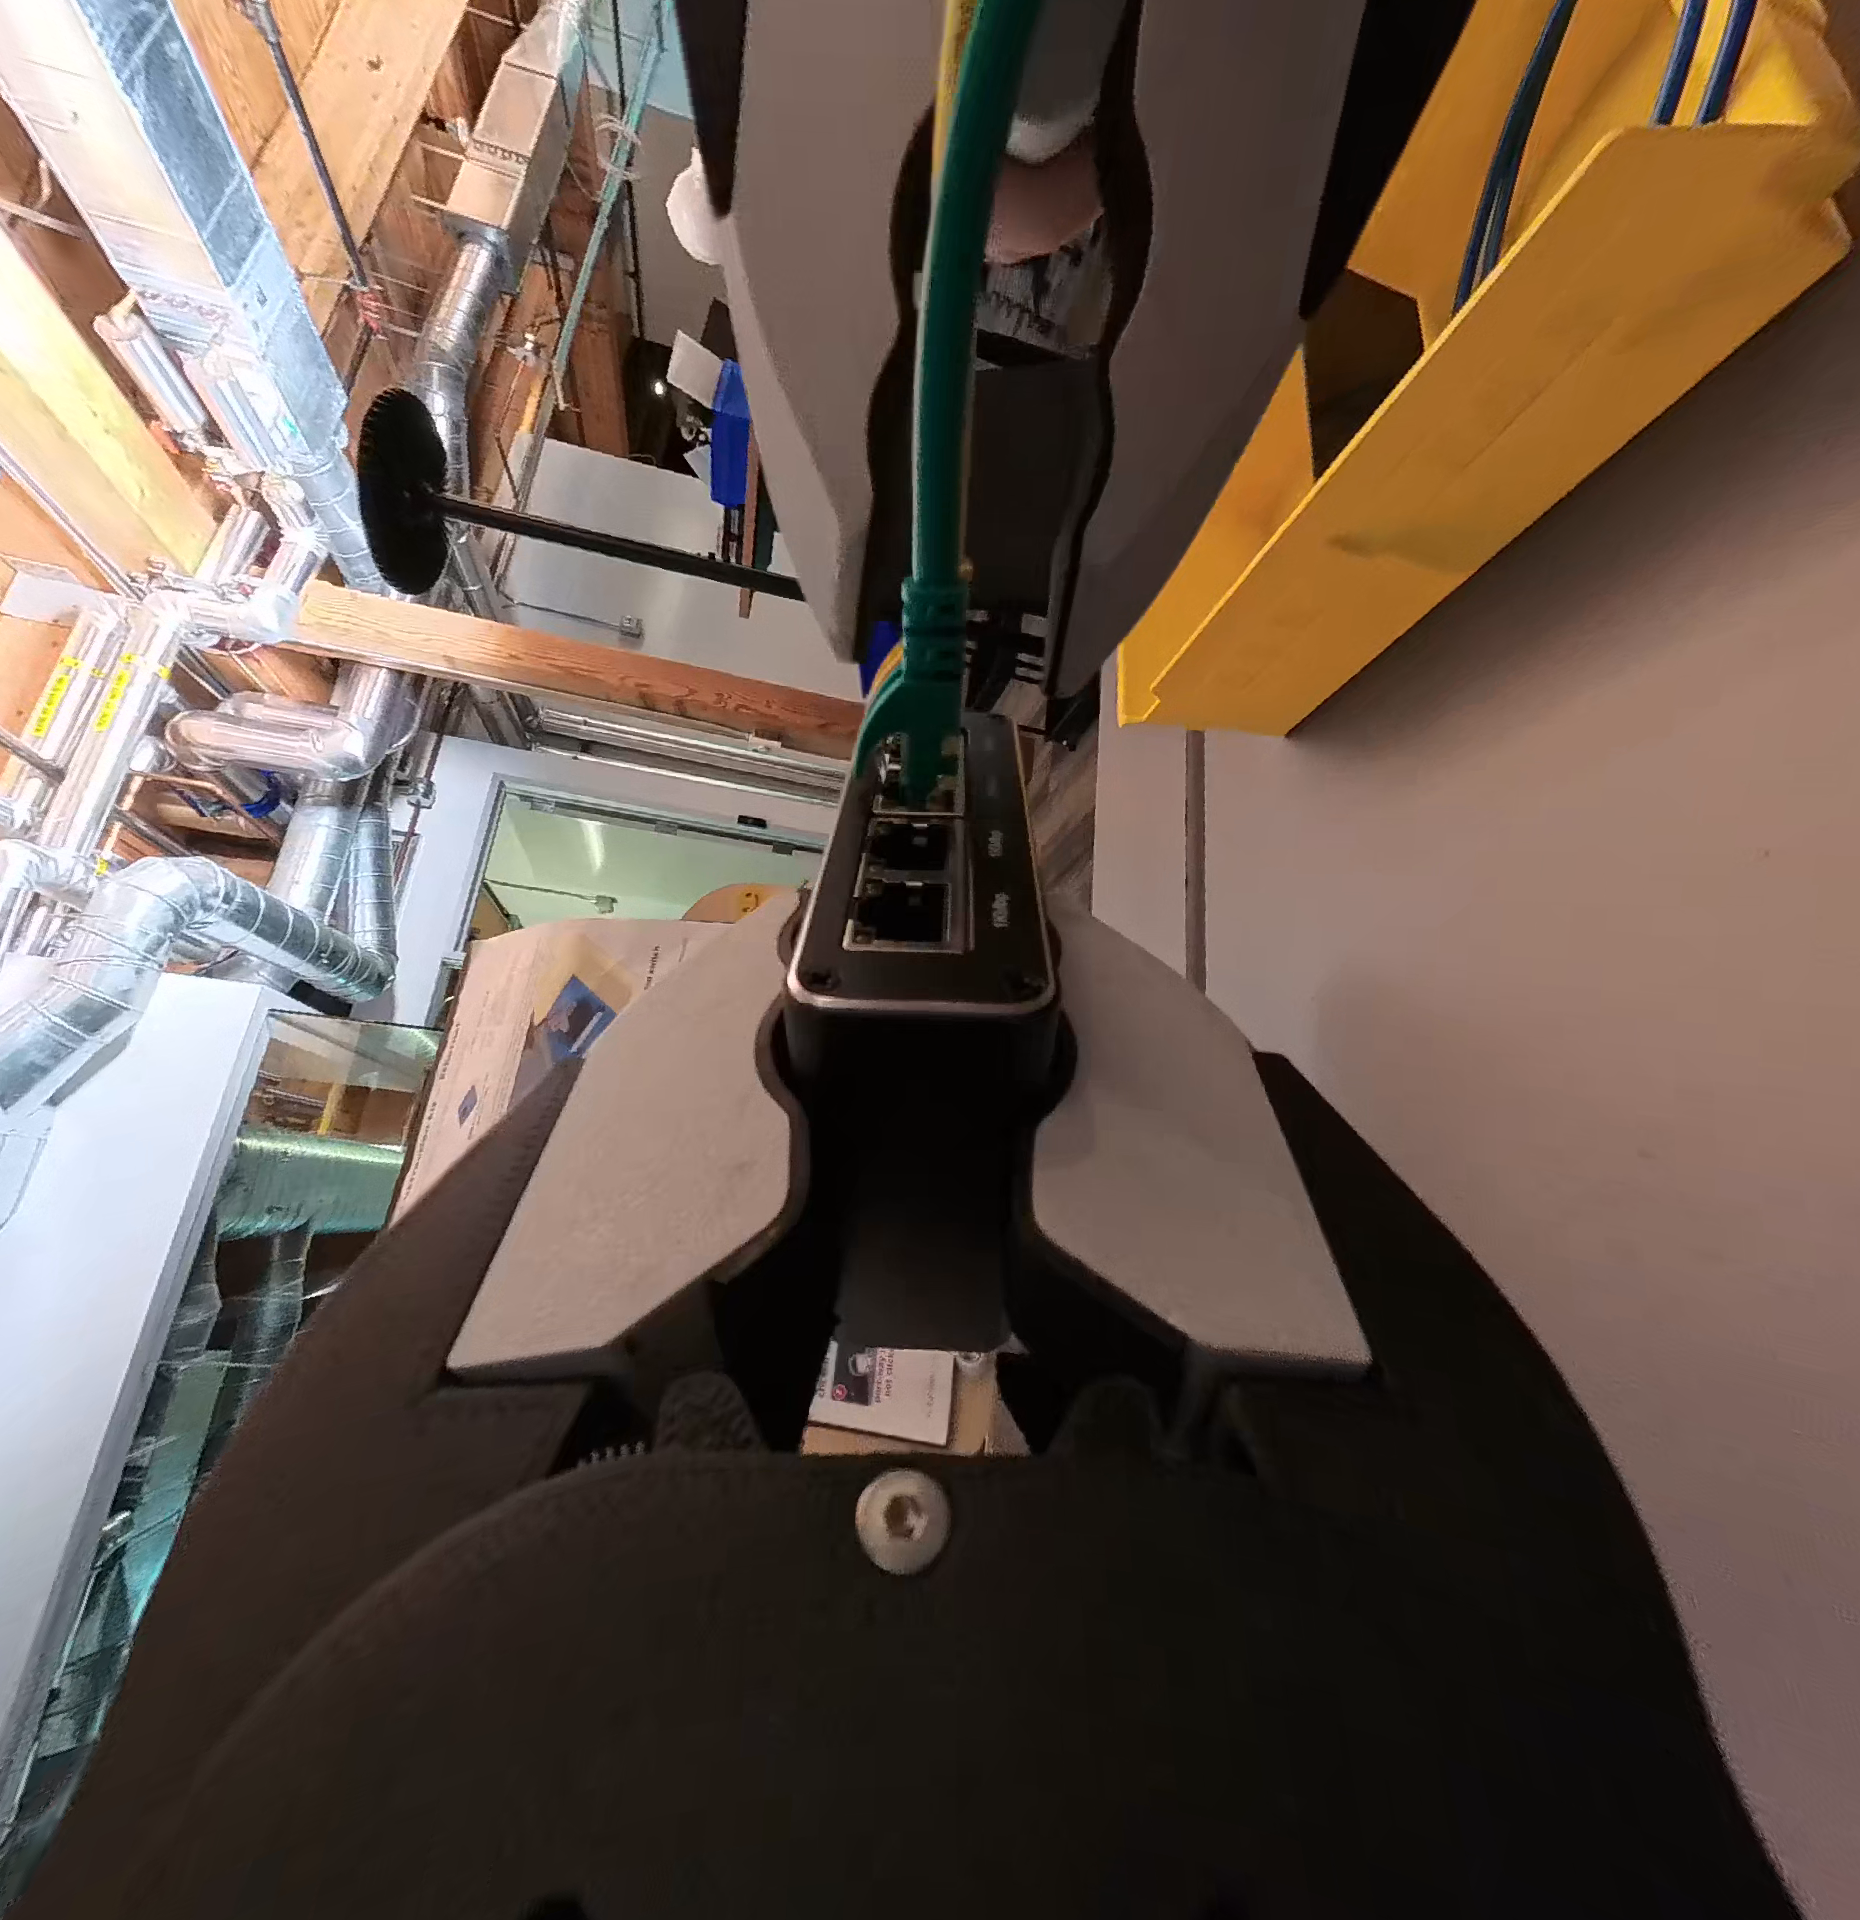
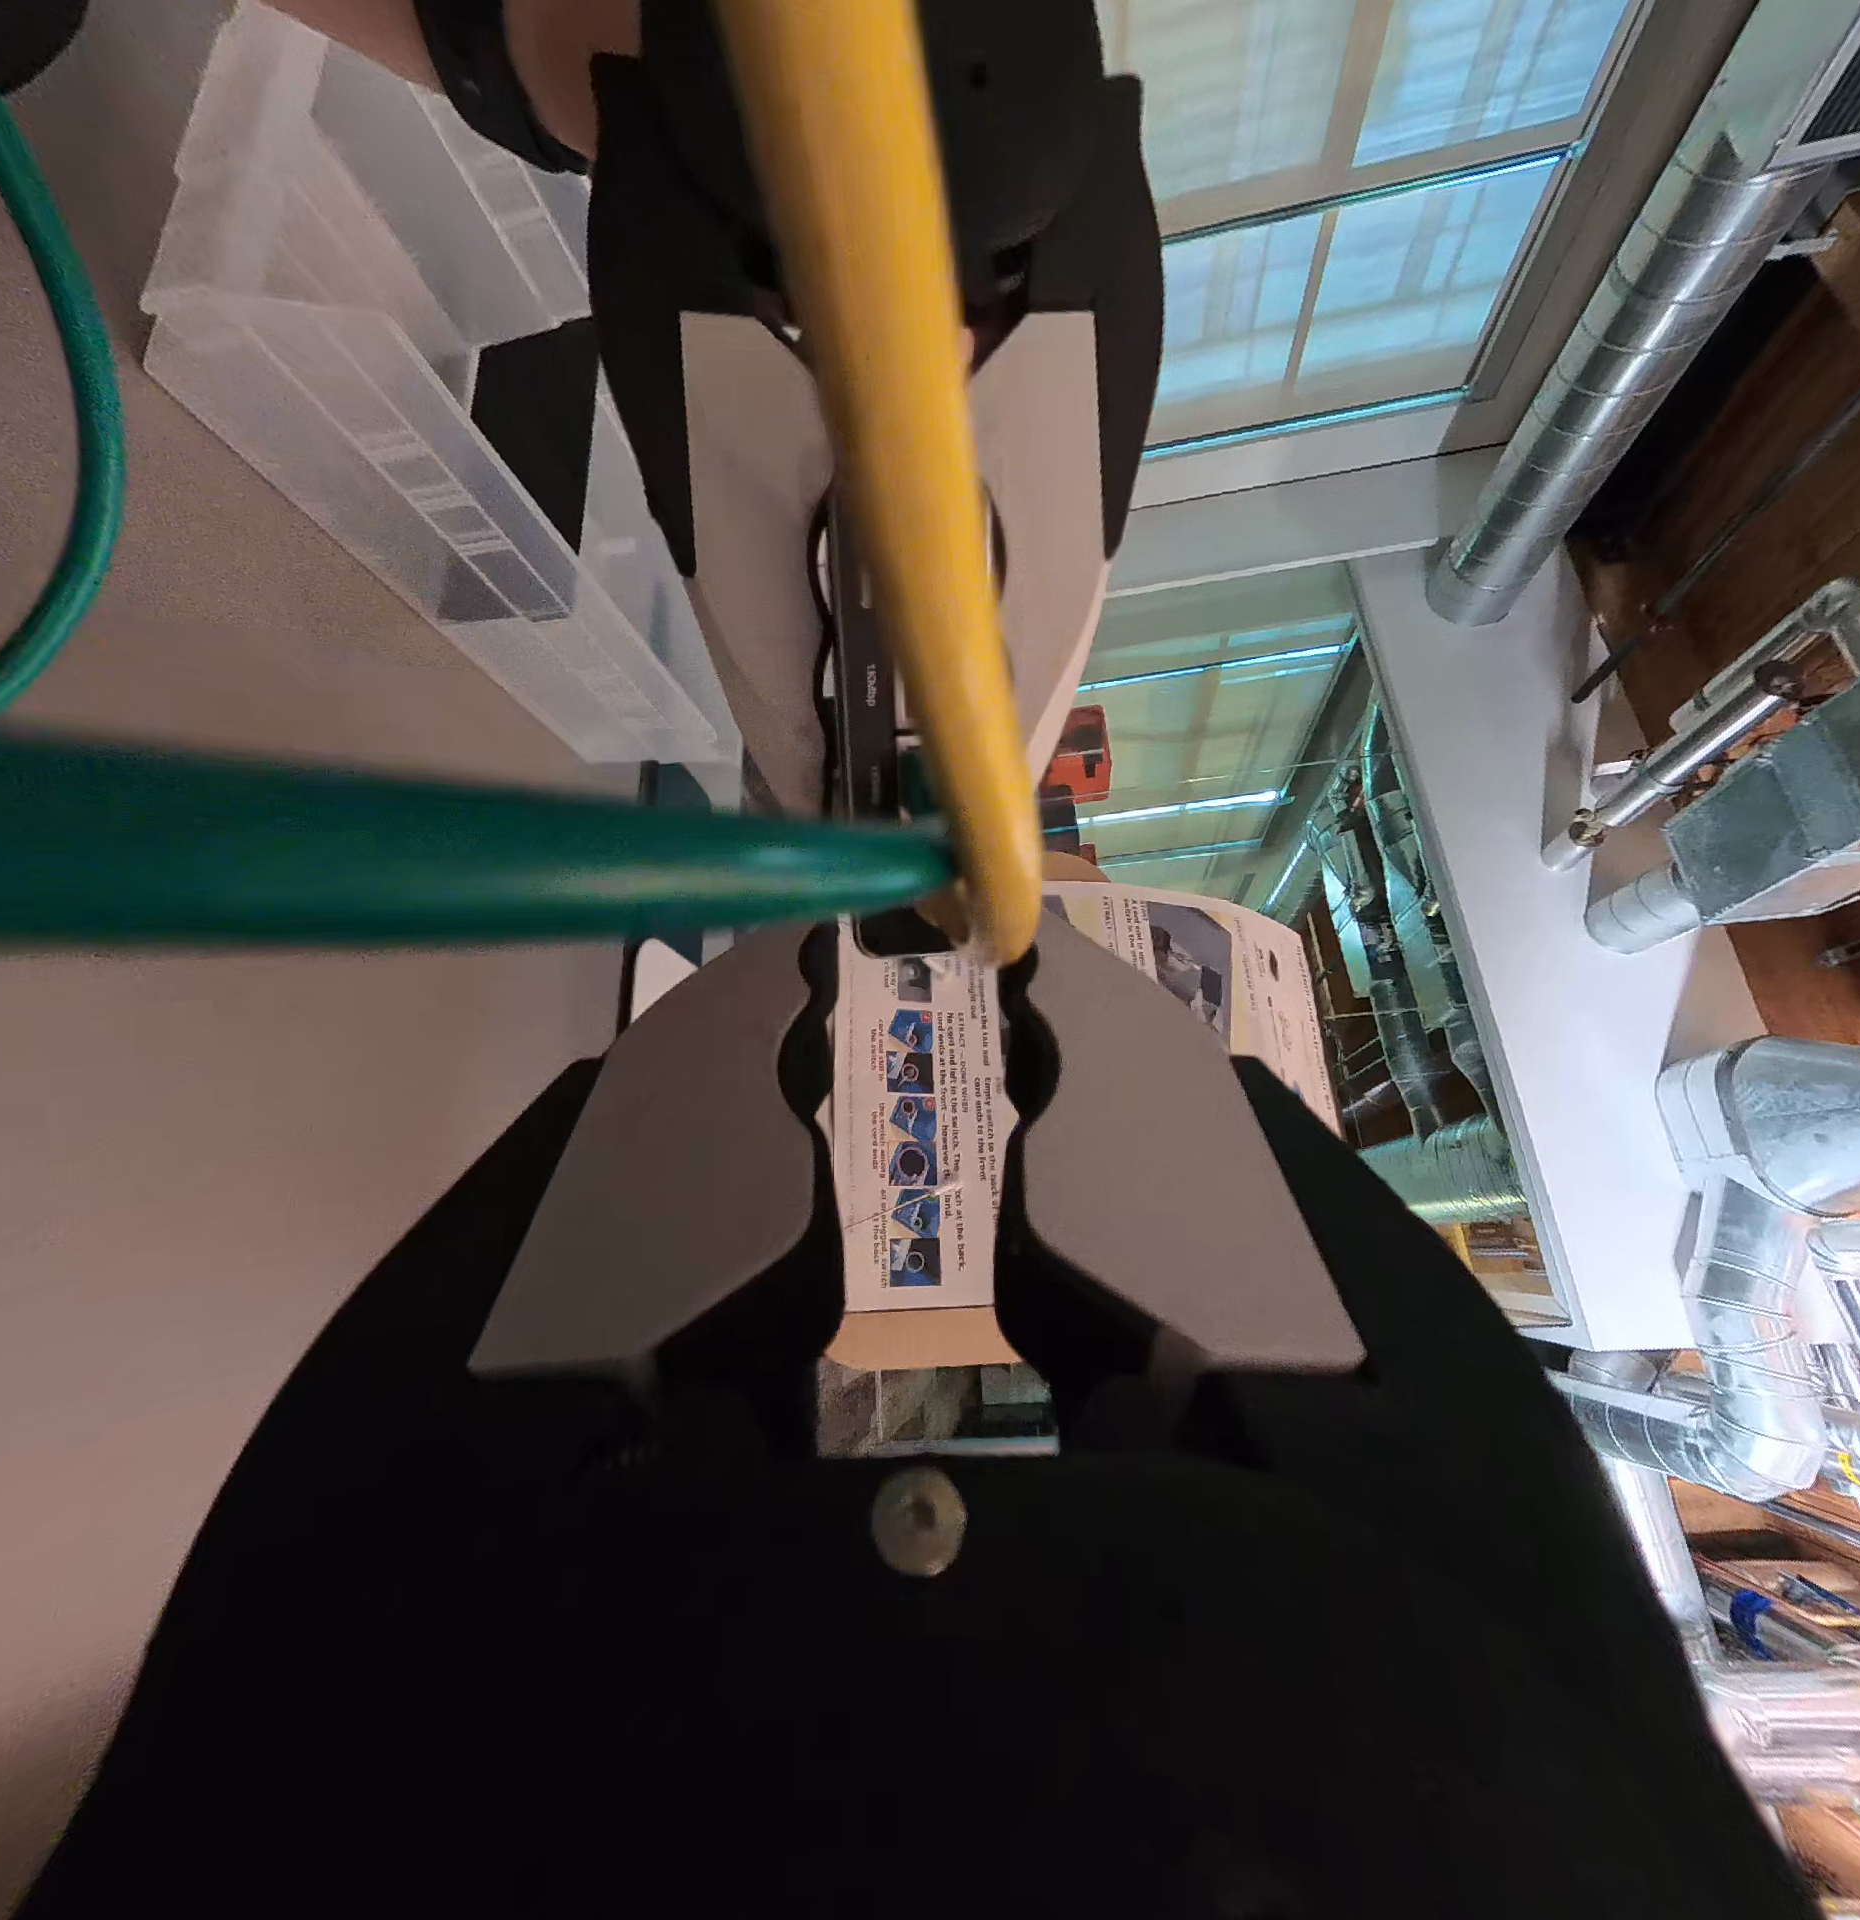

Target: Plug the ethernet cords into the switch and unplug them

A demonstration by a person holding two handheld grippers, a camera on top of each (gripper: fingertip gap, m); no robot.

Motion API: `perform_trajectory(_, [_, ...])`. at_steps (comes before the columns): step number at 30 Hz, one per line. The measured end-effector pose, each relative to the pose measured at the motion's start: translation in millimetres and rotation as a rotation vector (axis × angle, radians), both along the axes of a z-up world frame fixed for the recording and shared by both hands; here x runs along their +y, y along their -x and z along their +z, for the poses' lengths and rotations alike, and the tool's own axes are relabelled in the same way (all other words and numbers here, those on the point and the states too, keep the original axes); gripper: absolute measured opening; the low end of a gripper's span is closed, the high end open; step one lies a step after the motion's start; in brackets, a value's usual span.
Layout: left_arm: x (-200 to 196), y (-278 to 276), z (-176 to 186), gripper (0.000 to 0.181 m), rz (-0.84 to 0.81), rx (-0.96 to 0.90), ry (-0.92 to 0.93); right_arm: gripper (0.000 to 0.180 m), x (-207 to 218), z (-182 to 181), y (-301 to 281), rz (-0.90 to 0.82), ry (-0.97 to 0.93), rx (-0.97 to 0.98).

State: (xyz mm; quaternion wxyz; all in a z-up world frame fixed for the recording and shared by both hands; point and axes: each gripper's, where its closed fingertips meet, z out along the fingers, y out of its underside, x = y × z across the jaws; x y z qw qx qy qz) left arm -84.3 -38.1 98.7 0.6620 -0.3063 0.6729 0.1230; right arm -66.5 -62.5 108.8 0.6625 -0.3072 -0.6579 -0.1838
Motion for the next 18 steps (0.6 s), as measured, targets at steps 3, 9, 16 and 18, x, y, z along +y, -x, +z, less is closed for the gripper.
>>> perform_trajectory(3, [2,-2,-7,0.037,0.009,0.033,0.023,0.030,-6,0,4,0.029,-0.001,-0.001])
perform_trajectory(9, [5,-7,-18,0.037,0.033,0.078,0.040,0.025,-7,-11,14,0.034,0.010,-0.049])
perform_trajectory(16, [6,-10,-23,0.038,0.044,0.091,0.054,0.015,0,-15,12,-0.008,0.012,-0.067])
perform_trajectory(18, [7,-10,-22,0.038,0.053,0.089,0.053,0.015,1,-14,12,-0.015,0.001,-0.063])
